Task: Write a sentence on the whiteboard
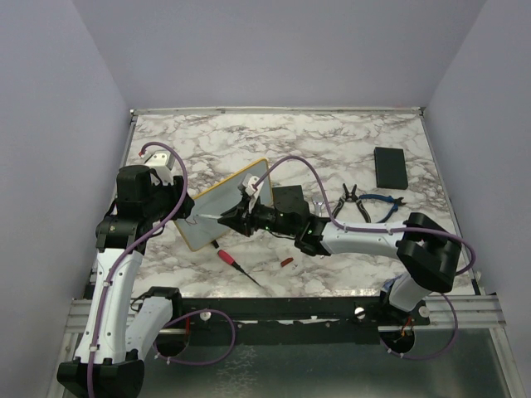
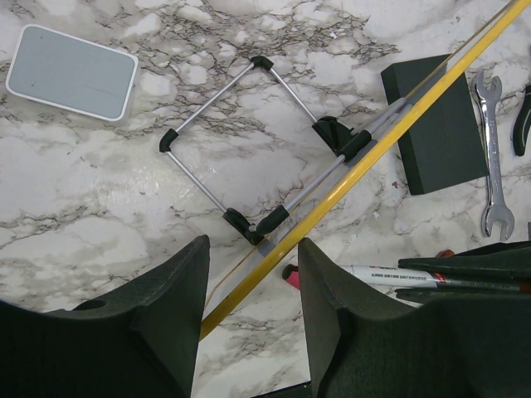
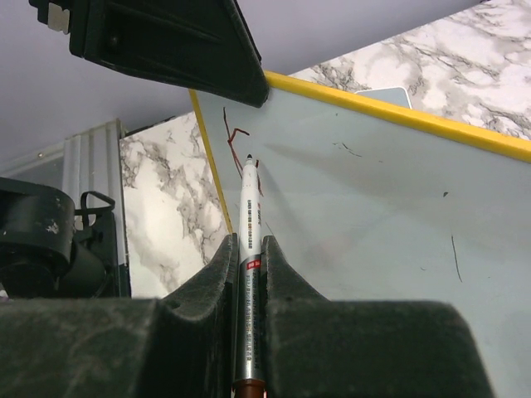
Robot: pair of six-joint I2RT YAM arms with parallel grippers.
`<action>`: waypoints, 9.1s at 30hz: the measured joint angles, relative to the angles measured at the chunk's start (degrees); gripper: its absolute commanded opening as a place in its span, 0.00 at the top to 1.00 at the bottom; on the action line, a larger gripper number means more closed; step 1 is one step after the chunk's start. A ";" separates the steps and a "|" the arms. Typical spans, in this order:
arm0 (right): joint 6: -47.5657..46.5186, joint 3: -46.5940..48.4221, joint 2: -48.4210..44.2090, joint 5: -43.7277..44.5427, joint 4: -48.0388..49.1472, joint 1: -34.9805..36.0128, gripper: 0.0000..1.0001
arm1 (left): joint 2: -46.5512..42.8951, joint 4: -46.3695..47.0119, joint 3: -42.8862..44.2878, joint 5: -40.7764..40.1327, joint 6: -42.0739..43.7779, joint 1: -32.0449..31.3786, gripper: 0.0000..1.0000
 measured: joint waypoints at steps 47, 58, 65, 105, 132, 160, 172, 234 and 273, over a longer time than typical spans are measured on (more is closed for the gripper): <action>-1.62 -0.07 1.31 1.07 0.46 0.31 0.99 | -0.09 -0.04 0.00 0.02 0.00 0.00 0.53; -1.79 -0.11 1.40 2.12 0.48 0.37 0.99 | -0.09 -0.04 0.00 0.02 0.00 0.00 0.53; -2.10 0.13 2.60 2.82 0.46 0.37 0.99 | -0.11 -0.04 0.00 0.02 0.00 0.00 0.53; -1.75 -0.24 4.55 4.07 0.39 0.66 0.99 | -0.11 -0.04 0.00 0.02 0.00 0.00 0.53; -1.79 -1.05 2.62 7.30 1.40 1.11 0.99 | -0.11 -0.02 0.00 0.00 0.00 0.00 0.53; -1.07 -2.80 2.54 9.18 2.49 1.11 0.99 | -0.11 0.02 0.00 -0.02 0.00 0.00 0.53; -0.24 -2.80 3.37 9.14 2.05 1.14 0.99 | -0.11 0.07 0.00 -0.04 0.02 0.02 0.53; -3.67 -3.08 1.84 12.41 -0.63 1.40 0.99 | -0.26 -0.07 0.00 -0.02 0.02 0.00 0.53; -3.10 -2.14 0.52 14.29 -0.55 1.31 0.99 | -0.31 -0.26 0.00 0.15 0.00 0.00 0.53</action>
